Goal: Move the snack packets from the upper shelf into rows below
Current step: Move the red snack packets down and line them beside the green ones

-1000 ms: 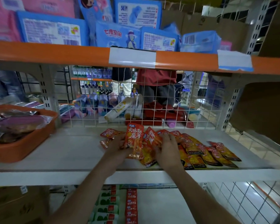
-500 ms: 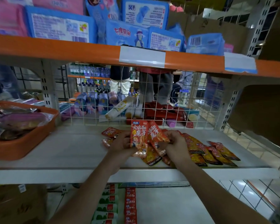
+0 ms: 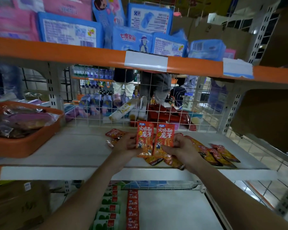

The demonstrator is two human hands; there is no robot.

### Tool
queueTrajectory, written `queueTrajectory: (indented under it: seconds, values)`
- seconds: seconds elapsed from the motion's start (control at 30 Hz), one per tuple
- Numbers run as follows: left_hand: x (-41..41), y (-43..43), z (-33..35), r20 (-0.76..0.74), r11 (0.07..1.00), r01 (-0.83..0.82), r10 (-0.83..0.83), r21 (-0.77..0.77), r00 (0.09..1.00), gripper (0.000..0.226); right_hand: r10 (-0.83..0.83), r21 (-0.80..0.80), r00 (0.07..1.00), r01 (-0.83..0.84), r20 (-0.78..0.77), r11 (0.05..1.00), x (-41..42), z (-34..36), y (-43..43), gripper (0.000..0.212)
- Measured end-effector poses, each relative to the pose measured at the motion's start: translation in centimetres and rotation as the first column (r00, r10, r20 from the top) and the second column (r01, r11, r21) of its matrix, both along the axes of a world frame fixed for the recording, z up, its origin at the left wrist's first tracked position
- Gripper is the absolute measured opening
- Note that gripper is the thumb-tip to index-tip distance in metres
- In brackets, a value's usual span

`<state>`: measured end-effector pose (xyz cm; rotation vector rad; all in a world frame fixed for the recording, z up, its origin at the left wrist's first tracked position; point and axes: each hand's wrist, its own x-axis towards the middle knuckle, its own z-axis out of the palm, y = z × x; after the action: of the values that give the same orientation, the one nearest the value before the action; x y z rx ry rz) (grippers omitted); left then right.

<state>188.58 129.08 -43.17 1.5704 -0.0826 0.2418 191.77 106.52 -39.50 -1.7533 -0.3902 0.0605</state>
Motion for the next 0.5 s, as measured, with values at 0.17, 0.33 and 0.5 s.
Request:
queueTrajectory:
  seconds: [0.17, 0.33, 0.5]
  values:
    - [-2.2, -1.0, 0.3, 0.000, 0.999, -0.006, 0.006, 0.048, 1.000, 0.058, 0.080, -0.020, 0.994, -0.082, -0.069, 0.996, -2.0, 0.3, -1.7, 0.036]
    - [-5.7, -2.1, 0.5, -0.032, 0.996, 0.028, -0.025, 0.083, 0.999, 0.057, 0.062, -0.054, 0.994, -0.067, -0.093, 0.996, -4.8, 0.1, -3.2, 0.040]
    - [-9.4, -2.6, -0.7, -0.095, 0.992, 0.084, -0.075, 0.096, 0.993, 0.057, 0.107, -0.096, 0.982, -0.123, -0.153, 0.988, -7.7, -1.4, -4.6, 0.045]
